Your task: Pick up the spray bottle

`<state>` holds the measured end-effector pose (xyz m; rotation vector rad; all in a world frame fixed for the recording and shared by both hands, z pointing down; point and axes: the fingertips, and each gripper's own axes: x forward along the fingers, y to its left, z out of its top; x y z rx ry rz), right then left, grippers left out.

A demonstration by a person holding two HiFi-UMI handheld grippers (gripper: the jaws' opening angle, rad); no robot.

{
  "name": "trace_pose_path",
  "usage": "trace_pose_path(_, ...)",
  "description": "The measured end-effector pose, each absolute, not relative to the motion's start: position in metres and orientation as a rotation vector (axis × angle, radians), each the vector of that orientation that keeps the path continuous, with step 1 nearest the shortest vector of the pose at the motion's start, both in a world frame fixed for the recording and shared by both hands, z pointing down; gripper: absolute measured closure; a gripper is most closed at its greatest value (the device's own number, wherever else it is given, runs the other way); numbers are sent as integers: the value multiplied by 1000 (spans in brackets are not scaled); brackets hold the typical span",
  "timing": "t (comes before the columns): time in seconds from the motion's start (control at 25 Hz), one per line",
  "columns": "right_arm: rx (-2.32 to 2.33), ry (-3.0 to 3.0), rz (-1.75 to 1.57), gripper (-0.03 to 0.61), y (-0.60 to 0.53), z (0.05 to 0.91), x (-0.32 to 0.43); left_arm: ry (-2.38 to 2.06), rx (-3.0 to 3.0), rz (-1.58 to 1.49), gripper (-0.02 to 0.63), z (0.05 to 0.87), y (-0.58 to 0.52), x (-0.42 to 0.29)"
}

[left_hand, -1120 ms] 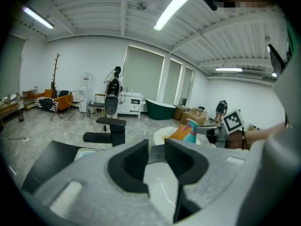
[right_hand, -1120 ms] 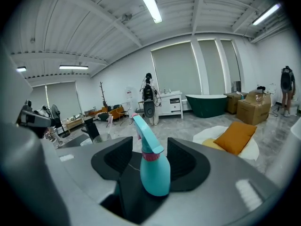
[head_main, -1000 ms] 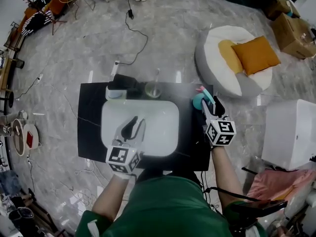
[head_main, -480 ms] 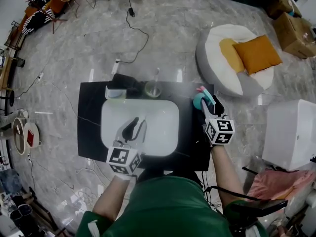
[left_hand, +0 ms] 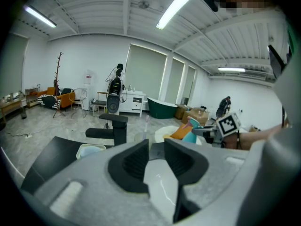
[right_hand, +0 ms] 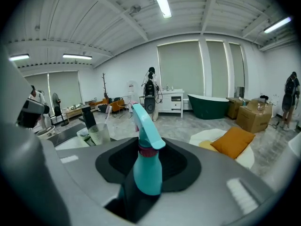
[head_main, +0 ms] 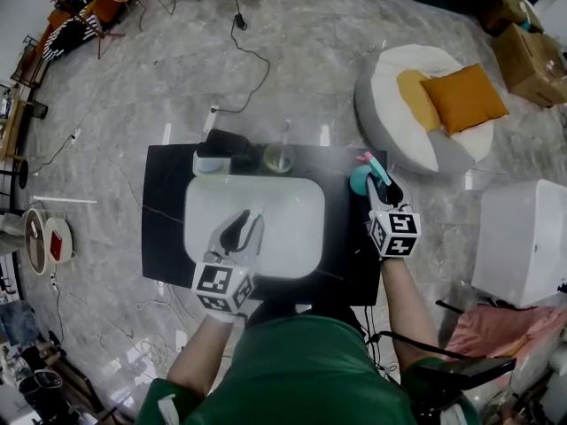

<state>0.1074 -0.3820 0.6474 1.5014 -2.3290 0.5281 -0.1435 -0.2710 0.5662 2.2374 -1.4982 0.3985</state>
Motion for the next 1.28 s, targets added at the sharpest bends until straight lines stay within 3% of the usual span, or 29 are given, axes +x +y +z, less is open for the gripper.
trace_pose_path(1.28, 1551, -2393, 475, 445, -303, 566, 107, -1530, 2280, 281, 523, 525, -206, -149)
